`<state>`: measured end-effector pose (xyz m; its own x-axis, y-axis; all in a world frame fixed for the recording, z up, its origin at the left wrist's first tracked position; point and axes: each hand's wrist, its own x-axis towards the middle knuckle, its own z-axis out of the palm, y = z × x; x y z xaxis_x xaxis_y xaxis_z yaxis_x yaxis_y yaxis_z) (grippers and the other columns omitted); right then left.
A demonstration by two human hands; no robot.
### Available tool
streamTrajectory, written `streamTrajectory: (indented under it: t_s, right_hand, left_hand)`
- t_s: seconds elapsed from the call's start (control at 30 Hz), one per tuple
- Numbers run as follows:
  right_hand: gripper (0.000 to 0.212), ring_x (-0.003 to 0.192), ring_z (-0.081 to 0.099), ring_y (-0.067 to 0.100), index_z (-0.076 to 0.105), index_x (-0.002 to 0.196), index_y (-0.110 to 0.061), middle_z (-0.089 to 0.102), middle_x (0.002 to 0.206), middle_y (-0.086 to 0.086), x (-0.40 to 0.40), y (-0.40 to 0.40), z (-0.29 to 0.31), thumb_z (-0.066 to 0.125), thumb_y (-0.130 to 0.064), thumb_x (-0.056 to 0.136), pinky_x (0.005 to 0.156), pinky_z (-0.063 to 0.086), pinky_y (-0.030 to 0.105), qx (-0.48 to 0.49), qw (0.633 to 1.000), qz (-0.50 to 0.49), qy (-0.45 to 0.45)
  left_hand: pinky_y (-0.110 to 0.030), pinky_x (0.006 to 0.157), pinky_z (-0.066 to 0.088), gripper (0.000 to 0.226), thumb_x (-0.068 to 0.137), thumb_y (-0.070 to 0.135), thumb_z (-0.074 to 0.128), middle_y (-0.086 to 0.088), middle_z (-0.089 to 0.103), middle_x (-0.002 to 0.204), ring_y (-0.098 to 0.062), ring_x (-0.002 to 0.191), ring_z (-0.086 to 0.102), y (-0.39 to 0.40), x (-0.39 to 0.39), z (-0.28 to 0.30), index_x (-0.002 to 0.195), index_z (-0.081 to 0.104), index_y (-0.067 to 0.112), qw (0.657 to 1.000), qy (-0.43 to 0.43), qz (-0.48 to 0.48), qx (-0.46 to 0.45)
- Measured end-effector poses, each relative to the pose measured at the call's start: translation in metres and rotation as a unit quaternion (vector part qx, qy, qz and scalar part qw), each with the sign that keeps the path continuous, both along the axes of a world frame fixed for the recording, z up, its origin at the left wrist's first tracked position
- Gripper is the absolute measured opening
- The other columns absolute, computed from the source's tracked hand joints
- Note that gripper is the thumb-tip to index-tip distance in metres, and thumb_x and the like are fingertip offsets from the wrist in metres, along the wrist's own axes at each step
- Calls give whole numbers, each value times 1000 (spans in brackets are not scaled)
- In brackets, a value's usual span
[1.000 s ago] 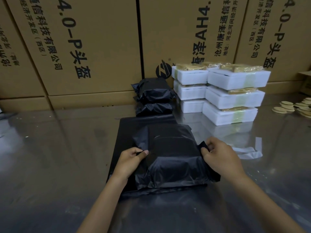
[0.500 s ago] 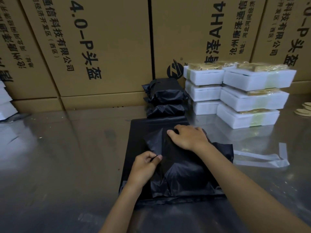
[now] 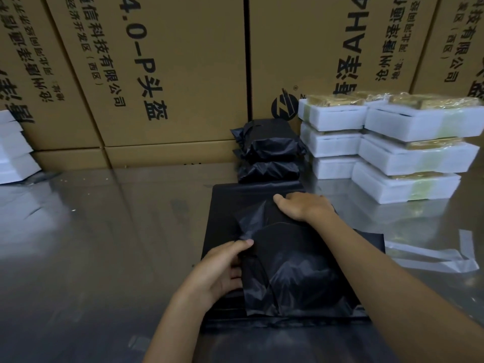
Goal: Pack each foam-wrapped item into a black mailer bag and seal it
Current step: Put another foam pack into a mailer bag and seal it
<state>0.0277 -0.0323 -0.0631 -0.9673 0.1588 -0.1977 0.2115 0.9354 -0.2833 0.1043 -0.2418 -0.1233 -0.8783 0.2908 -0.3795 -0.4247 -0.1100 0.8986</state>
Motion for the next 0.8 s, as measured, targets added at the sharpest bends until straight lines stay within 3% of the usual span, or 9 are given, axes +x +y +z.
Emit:
streamTrajectory:
  t_s: [0.07, 0.17, 0.27, 0.37, 0.43, 0.5, 0.57, 0.7, 0.8]
  right_hand:
    - [60, 121, 54, 29, 58, 129, -20, 60, 134, 9, 3, 1, -3, 25, -61, 100, 104, 35, 45, -5, 998, 3, 59]
    - [26, 101, 55, 29, 55, 100, -19, 61, 98, 4, 12, 0, 0, 46, -43, 98, 93, 39, 43, 18, 974, 20, 226]
    - [9, 100, 60, 25, 60, 97, -20, 65, 96, -1, 20, -14, 16, 56, -27, 94, 89, 47, 42, -66, 938, 95, 327]
    - [16, 88, 70, 11, 69, 87, -28, 73, 85, -6, 36, -42, 26, 59, -18, 96, 90, 56, 41, -269, 917, 192, 222]
    - [25, 91, 70, 7, 72, 83, -34, 74, 86, -11, 47, -56, 18, 59, -16, 95, 97, 54, 42, -304, 911, 248, 127]
    - [25, 98, 69, 11, 73, 86, -35, 75, 92, -10, 56, -60, 6, 59, -16, 93, 102, 51, 46, -312, 908, 266, 85]
    - [22, 103, 68, 10, 74, 91, -36, 75, 98, -10, 61, -58, -1, 58, -20, 92, 104, 48, 47, -310, 907, 268, 91]
    - [24, 103, 69, 10, 77, 97, -29, 76, 101, -7, 64, -56, -3, 58, -16, 91, 104, 49, 47, -343, 893, 272, 108]
    - [24, 105, 69, 13, 77, 97, -26, 76, 104, -2, 66, -54, -4, 58, -12, 92, 104, 49, 47, -372, 876, 284, 121]
  left_hand:
    - [-43, 83, 54, 26, 87, 15, 70, -20, 68, 110, -34, 91, 64, -13, 1, 1, 109, 68, 3, 999, -2, -26, 26]
    - [-28, 54, 49, 11, 85, -1, 66, -20, 61, 91, -22, 67, 59, -19, 2, 1, 91, 62, 7, 997, 58, -15, 38]
    - [-25, 43, 46, 19, 86, -5, 68, -10, 60, 75, -15, 56, 57, -15, 2, 2, 82, 56, 10, 988, 155, 25, -3]
    - [-26, 43, 44, 28, 87, -5, 69, -1, 53, 67, -12, 53, 51, -6, 5, 3, 79, 53, 17, 937, 328, 75, -96]
    - [-25, 49, 42, 35, 87, -2, 70, 7, 50, 65, -11, 55, 48, -3, 8, 4, 76, 51, 26, 893, 411, 103, -151]
    - [-20, 52, 40, 35, 85, -1, 69, 8, 53, 71, -10, 57, 48, -3, 12, 4, 80, 50, 28, 848, 471, 123, -208]
    - [-20, 50, 41, 40, 85, -1, 65, 6, 55, 75, -10, 58, 50, -2, 16, 5, 87, 46, 34, 824, 492, 144, -240]
    - [-26, 50, 43, 48, 85, 1, 64, 6, 55, 76, -10, 57, 50, 2, 23, 6, 89, 38, 42, 806, 495, 188, -265]
    - [-23, 50, 41, 53, 84, -2, 65, 13, 52, 74, -8, 57, 48, 2, 26, 6, 89, 36, 43, 798, 498, 203, -270]
